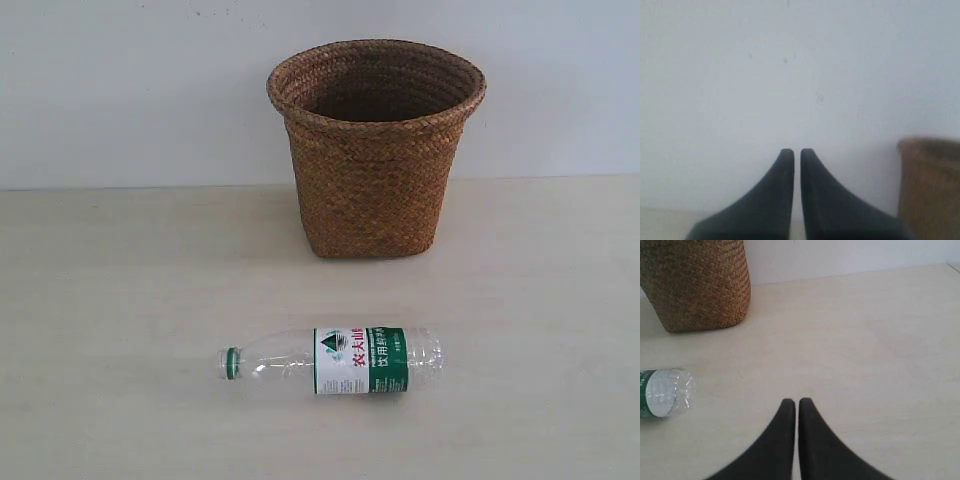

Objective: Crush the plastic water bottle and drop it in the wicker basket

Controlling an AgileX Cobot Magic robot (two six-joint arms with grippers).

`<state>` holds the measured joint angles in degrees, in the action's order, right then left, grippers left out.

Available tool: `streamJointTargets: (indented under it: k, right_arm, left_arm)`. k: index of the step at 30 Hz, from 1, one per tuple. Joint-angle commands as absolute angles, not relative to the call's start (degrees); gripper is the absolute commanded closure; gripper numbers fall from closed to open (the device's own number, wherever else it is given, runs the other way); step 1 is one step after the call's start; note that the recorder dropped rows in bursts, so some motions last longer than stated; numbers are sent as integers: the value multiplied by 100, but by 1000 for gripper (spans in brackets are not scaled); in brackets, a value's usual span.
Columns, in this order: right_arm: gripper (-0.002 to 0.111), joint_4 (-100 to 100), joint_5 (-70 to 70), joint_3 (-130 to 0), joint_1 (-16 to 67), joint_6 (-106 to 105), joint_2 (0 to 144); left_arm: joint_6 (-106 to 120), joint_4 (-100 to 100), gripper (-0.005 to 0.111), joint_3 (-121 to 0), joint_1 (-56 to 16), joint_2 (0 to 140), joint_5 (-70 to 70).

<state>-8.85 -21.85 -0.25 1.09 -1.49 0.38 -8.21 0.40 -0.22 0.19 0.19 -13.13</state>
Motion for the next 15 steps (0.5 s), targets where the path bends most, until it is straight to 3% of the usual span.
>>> streamJointTargets:
  k: [1,4,8,15]
  right_arm:
    - [108,-860,-2169,0,123,-181,0]
    - [108,-860,-2169,0,123,-181,0]
    - [108,-860,-2169,0,123,-181,0]
    - [108,-860,-2169,0,123,-181,0]
  left_arm:
    - [-2767,113,103,0,37,0,-2156]
    - [-3576,147,103,0,37,0,-2314]
    - [-3874,383,103,-43,37,94,-3592]
    - [-4837,1610,103,-1397,37,1555,-4628]
